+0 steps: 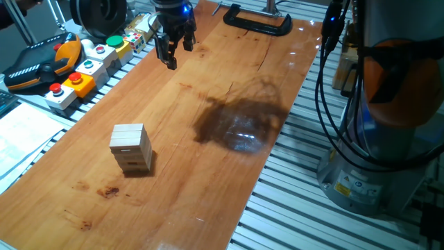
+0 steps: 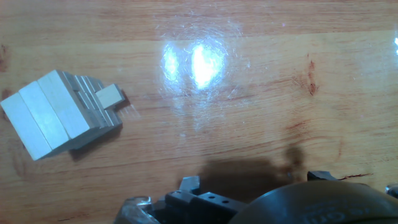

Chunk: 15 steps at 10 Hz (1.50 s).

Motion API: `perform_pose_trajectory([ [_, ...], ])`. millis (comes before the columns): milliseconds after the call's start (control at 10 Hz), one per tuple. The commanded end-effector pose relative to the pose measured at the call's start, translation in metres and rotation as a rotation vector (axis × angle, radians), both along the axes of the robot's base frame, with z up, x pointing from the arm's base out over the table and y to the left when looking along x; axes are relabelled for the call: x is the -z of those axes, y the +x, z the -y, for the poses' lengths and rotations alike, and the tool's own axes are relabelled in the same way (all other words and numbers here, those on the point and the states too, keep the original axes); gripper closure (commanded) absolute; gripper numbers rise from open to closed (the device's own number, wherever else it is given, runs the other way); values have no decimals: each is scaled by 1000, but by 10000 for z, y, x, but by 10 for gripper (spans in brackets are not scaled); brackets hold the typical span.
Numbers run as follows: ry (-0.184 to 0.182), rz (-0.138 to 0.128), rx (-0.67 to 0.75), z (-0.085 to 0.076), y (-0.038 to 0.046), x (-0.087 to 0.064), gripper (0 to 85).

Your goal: Play Jenga

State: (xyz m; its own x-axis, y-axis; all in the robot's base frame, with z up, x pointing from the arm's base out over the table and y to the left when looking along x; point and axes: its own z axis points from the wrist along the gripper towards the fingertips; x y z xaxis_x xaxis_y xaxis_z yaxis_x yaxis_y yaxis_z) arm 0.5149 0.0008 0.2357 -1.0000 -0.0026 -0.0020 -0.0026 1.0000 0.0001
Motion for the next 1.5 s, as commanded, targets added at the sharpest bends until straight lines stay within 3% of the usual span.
perform_pose_trajectory([
  [0,9,-14,17,0,0,0,843],
  [1000,9,-12,20,-16,2,-14,843],
  [1400,13,-17,37,-46,47,50,843],
])
